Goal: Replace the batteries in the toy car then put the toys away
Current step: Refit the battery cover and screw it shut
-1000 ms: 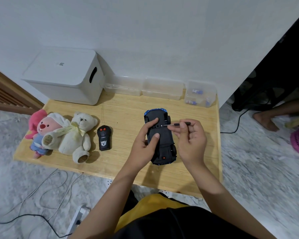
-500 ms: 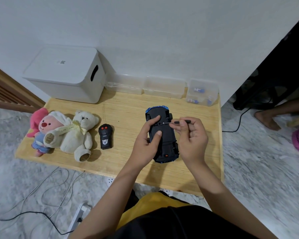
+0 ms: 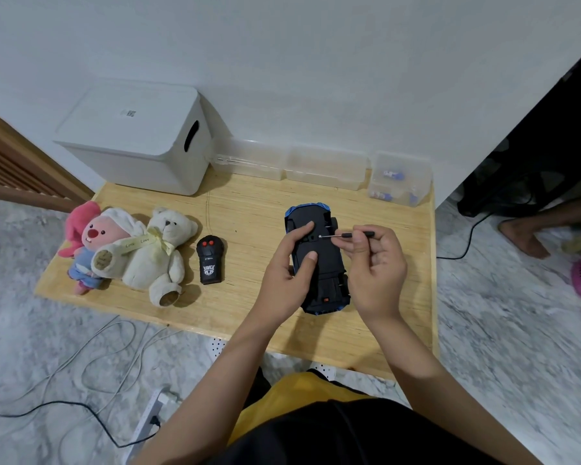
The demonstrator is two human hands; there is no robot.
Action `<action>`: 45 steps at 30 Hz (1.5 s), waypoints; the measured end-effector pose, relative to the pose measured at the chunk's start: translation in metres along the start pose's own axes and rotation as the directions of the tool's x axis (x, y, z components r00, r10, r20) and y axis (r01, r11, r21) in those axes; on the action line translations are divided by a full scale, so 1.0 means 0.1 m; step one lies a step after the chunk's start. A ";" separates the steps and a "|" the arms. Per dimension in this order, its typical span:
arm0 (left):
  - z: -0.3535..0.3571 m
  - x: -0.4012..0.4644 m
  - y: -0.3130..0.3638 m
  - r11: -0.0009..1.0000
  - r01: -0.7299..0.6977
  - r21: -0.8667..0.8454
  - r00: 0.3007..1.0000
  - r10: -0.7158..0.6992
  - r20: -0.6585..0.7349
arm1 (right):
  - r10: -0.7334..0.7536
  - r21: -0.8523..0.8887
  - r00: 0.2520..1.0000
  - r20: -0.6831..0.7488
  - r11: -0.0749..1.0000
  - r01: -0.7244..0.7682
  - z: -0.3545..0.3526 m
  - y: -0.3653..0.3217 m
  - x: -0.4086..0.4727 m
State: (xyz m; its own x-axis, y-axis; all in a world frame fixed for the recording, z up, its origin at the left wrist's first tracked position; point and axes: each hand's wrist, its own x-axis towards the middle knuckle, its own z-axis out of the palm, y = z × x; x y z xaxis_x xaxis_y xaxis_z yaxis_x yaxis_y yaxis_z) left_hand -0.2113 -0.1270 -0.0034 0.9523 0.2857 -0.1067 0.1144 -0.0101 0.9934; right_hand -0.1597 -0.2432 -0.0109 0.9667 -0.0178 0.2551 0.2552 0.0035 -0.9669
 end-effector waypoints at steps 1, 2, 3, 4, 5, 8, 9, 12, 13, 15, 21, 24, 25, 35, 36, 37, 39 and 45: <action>0.00 0.00 0.00 1.000 -0.003 0.003 1.000 0.003 -0.002 | 0.003 0.005 1.000 -0.001 1.000 -0.003 0.00 0.00 -0.01; 0.00 0.00 0.00 1.000 -0.004 0.005 1.000 0.004 -0.003 | 0.004 0.007 1.000 -0.001 1.000 -0.004 0.00 -0.01 -0.01; 0.00 -0.01 0.00 1.000 -0.003 0.004 1.000 0.003 -0.004 | 0.006 0.008 1.000 -0.001 1.000 -0.006 0.00 -0.01 -0.01; 0.00 -0.01 0.00 1.000 -0.003 0.000 1.000 0.003 -0.005 | 0.009 0.010 1.000 0.001 1.000 -0.009 0.00 -0.01 -0.01; 0.00 -0.01 0.00 1.000 -0.002 -0.003 1.000 0.002 -0.005 | 0.011 0.012 1.000 0.003 1.000 -0.011 0.00 -0.01 -0.01; 0.01 -0.01 0.00 1.000 -0.004 -0.005 1.000 0.004 -0.005 | 0.008 0.010 1.000 0.010 1.000 -0.008 0.01 0.00 -0.01; 0.01 -0.01 0.00 1.000 -0.003 -0.006 1.000 0.003 -0.005 | 0.003 0.007 1.000 0.010 1.000 -0.003 0.01 0.00 -0.01; 0.01 -0.01 -0.01 1.000 0.001 -0.008 1.000 -0.001 -0.005 | -0.008 -0.003 1.000 0.013 1.000 0.008 0.01 -0.01 -0.01; 0.01 0.00 -0.01 1.000 0.000 -0.007 1.000 0.000 -0.005 | -0.008 -0.001 1.000 0.011 1.000 0.008 0.01 -0.01 -0.01; 0.01 -0.01 -0.01 1.000 -0.003 -0.003 1.000 0.003 -0.006 | -0.013 0.005 1.000 0.007 1.000 0.013 0.01 -0.01 -0.01; 0.00 0.01 -0.02 1.000 -0.004 0.004 1.000 0.004 -0.016 | -0.016 0.021 1.000 -0.004 1.000 0.016 0.03 -0.03 0.01; 0.00 0.02 -0.02 1.000 0.002 -0.004 1.000 -0.002 -0.014 | 0.001 0.021 1.000 -0.007 1.000 -0.001 0.04 -0.03 0.02; 0.00 0.02 -0.02 1.000 0.003 -0.005 1.000 -0.004 -0.015 | 0.002 0.017 1.000 -0.007 1.000 -0.002 0.04 -0.03 0.03; 0.00 0.05 -0.01 1.000 0.007 -0.018 1.000 -0.007 -0.020 | -0.068 -0.019 0.998 0.018 0.998 0.068 0.05 0.01 0.05; -0.01 0.04 -0.01 1.000 0.007 -0.017 1.000 -0.008 -0.020 | -0.073 -0.030 0.997 0.020 0.997 0.074 0.06 0.02 0.05; -0.01 0.05 -0.02 1.000 0.007 -0.014 1.000 -0.008 -0.019 | -0.080 -0.041 0.997 0.023 0.996 0.081 0.06 0.03 0.05; -0.01 0.05 -0.01 1.000 0.004 -0.007 1.000 -0.004 -0.022 | -0.090 -0.052 0.996 0.027 0.994 0.091 0.06 0.03 0.04; -0.03 0.04 0.02 1.000 -0.006 -0.006 0.999 0.006 -0.035 | -0.083 -0.045 0.996 0.031 0.995 0.085 0.08 -0.02 0.05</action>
State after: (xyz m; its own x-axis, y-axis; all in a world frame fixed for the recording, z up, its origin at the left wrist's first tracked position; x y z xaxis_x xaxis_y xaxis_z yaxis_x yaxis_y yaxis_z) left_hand -0.2087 -0.1228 -0.0020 0.9426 0.3186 -0.0997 0.1071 -0.0059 0.9942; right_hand -0.1551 -0.2356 -0.0080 0.9422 0.0130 0.3348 0.3351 -0.0429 -0.9412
